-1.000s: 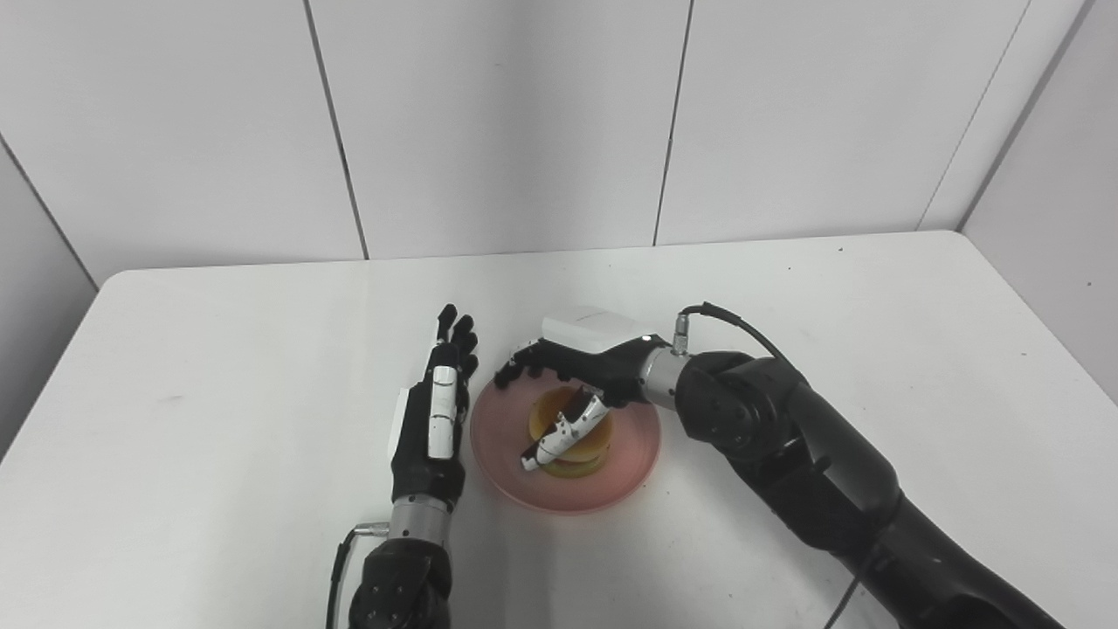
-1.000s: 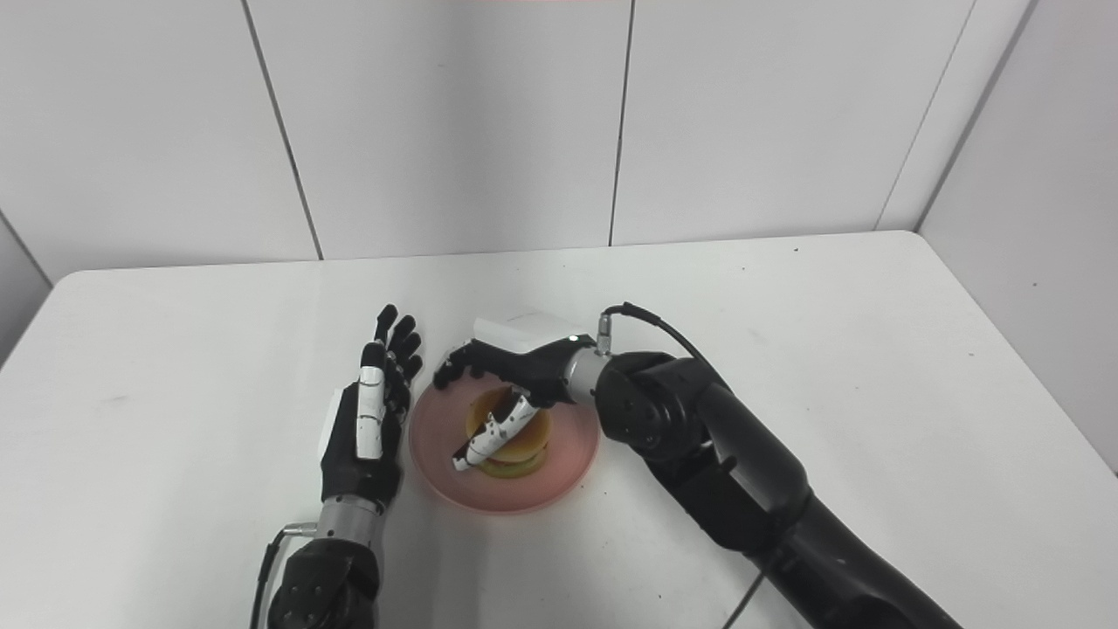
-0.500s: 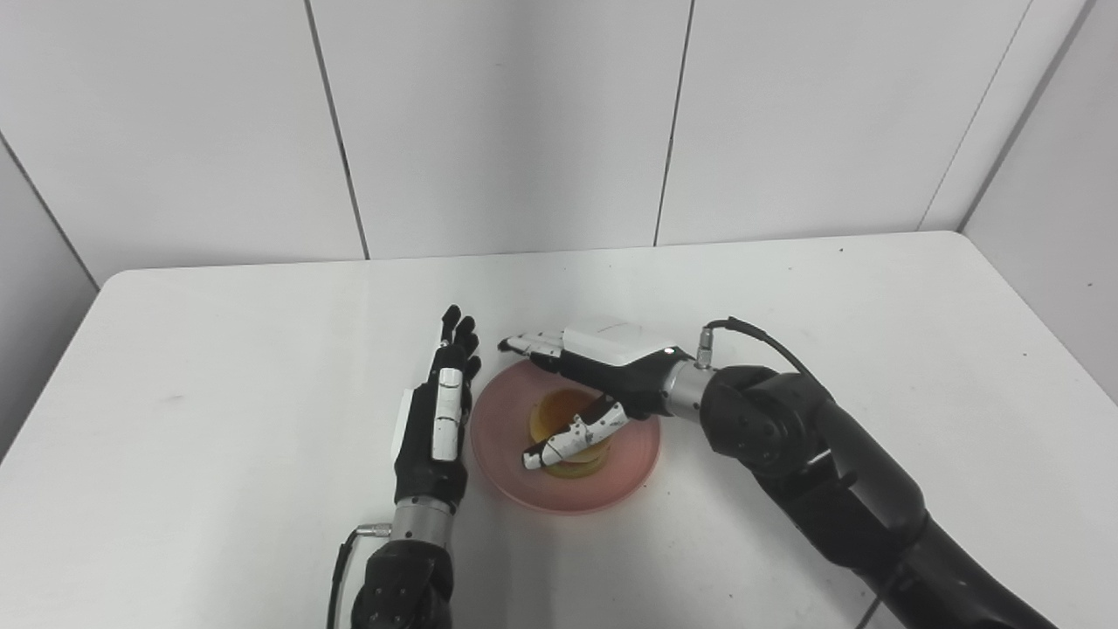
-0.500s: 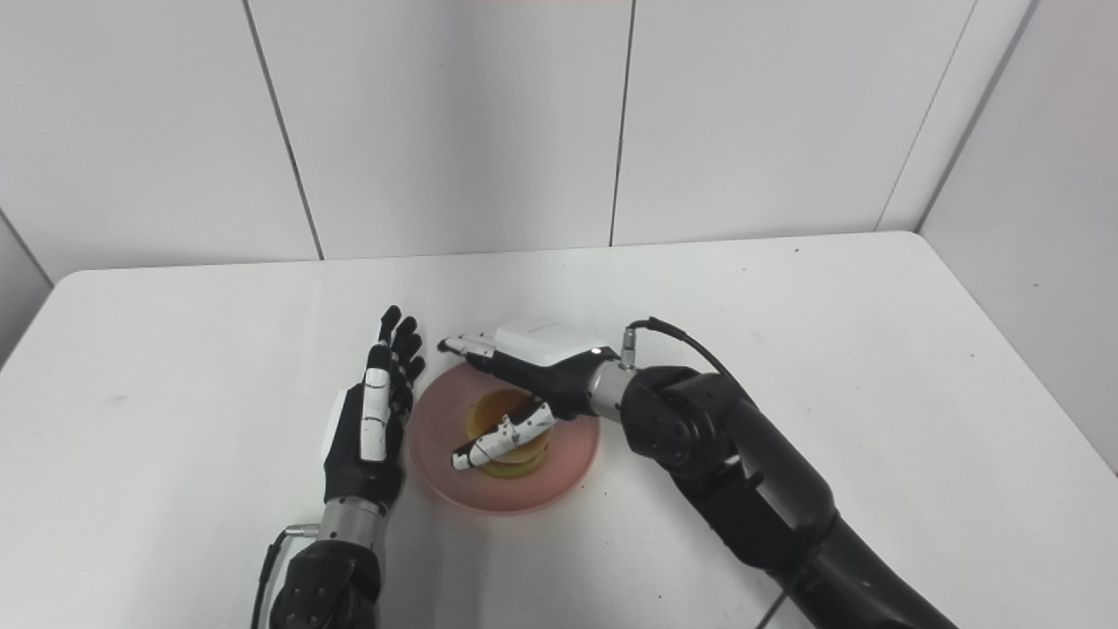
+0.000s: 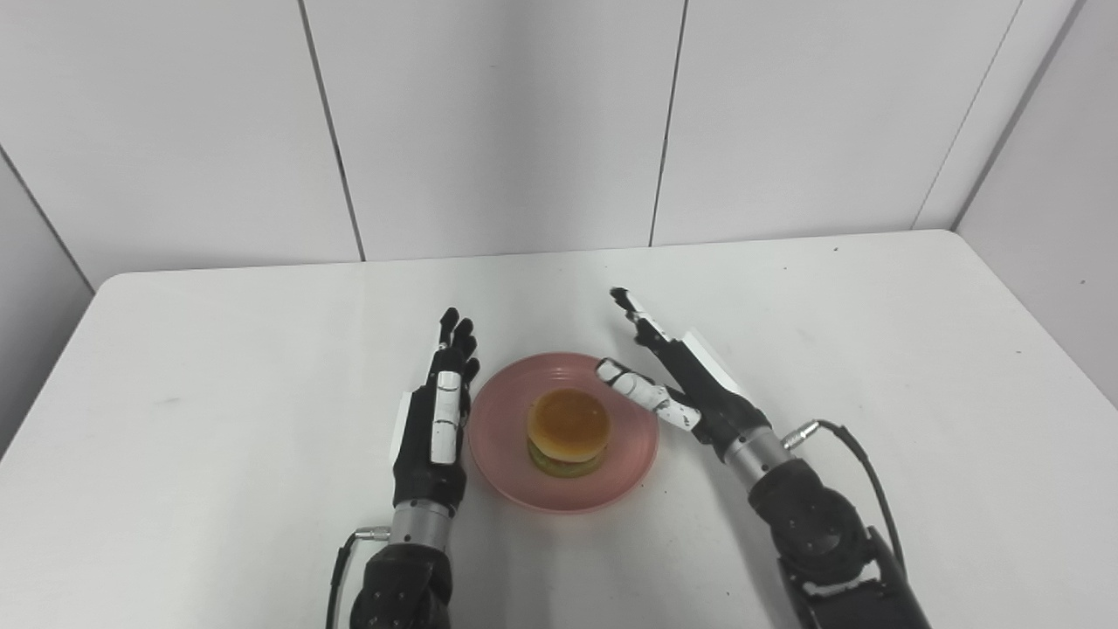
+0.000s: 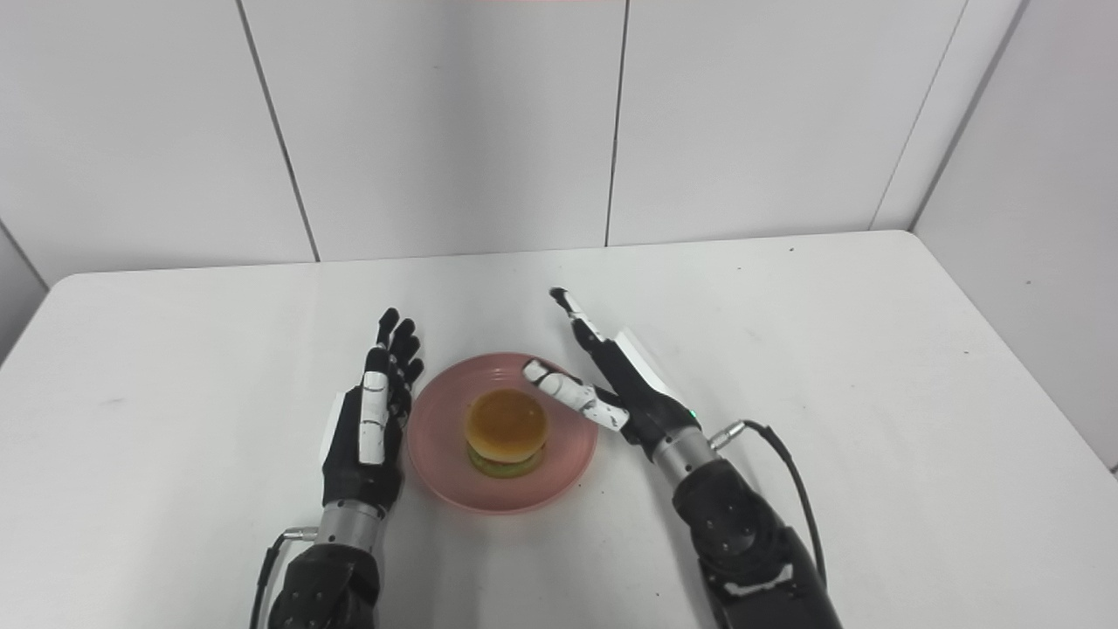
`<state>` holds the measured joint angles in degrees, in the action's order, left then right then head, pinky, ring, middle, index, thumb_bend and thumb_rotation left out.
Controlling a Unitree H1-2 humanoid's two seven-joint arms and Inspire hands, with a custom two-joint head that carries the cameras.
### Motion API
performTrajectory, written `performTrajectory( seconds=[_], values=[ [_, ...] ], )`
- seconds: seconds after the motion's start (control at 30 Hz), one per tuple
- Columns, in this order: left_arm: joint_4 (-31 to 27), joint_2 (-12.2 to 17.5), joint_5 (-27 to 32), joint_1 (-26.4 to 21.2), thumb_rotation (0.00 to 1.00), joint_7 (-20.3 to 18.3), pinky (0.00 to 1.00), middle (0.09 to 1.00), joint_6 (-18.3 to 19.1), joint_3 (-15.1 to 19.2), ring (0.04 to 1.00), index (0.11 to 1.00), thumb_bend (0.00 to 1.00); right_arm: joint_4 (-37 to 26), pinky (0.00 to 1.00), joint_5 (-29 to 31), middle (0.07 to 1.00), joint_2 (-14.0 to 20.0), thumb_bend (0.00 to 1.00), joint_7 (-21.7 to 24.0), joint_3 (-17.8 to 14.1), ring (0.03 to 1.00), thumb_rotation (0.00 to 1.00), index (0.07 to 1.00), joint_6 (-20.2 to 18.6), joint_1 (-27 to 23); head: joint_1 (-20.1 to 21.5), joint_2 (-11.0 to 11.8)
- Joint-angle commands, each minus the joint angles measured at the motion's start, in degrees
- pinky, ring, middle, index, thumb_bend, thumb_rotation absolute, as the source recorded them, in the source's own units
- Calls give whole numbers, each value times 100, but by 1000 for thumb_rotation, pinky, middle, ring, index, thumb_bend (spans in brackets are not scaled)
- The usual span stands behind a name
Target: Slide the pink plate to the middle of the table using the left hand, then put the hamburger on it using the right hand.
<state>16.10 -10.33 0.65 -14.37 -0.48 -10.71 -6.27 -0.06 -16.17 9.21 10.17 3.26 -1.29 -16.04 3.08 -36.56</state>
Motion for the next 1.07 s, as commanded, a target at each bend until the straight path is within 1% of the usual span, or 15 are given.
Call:
performTrajectory(
  seconds=[0.0,0.03,0.07,0.1,0.17,0.23,0.33,0.43,0.5,0.63,0.77,0.9,1.03],
  values=[
    [249,29,-14,429,1000,-6,1000,999,-58,3,1000,998,738,249,998,682,1000,-199,720,-295,-274,1000,999,1000,880,-168,-2,6],
    [254,31,-13,427,1000,-6,1000,1000,-65,5,1000,999,737,441,1000,930,1000,-271,710,-332,-368,1000,979,1000,1137,-168,10,5],
    [254,41,-23,424,1000,-12,1000,1000,-60,-1,1000,1000,735,622,1000,1146,1000,-333,700,-359,-457,1000,984,1000,1367,-171,13,6],
    [260,47,-37,420,1000,-7,1000,1000,-71,-5,1000,1000,734,759,1000,1322,1000,-379,699,-367,-523,1000,989,1000,1506,-171,17,9],
    [268,54,-45,411,1000,-4,1000,1000,-86,-8,1000,1000,737,914,1000,1606,1000,-444,716,-354,-610,1000,997,1000,1625,-153,19,8],
    [251,60,-38,404,1000,-11,1000,1000,-40,-8,1000,1000,747,930,1000,1760,1000,-477,753,-364,-650,1000,990,1000,1518,-98,33,12],
    [284,73,-58,374,1000,5,1000,1000,-40,1,1000,1000,752,872,1000,1874,1000,-504,768,-393,-658,1000,977,1000,1398,25,59,35],
    [317,87,-46,357,1000,-13,1000,1000,-63,5,1000,1000,750,1015,1000,2041,1000,-541,720,-442,-732,1000,956,1000,1567,87,29,45],
    [346,93,-42,348,1000,-22,1000,1000,-116,6,1000,1000,744,1089,1000,2126,1000,-573,723,-476,-772,1000,935,1000,1631,97,25,49],
    [304,119,-98,356,1000,-15,1000,1000,-58,-15,1000,1000,753,1242,1000,2251,1000,-676,712,-612,-878,1000,949,1000,1705,89,36,36],
    [337,126,-59,330,1000,-39,1000,1000,-53,11,1000,1000,748,977,1000,2216,1000,-728,723,-708,-843,1000,962,1000,1374,169,33,62],
    [331,131,24,327,1000,-86,1000,1000,15,48,1000,1000,750,755,1000,2126,1000,-774,728,-771,-741,1000,942,1000,1215,297,37,96],
    [294,183,33,333,1000,-122,1000,1000,55,49,1000,1000,757,661,1000,2090,1000,-848,705,-851,-687,1000,931,1000,1214,356,-16,139]
  ],
)
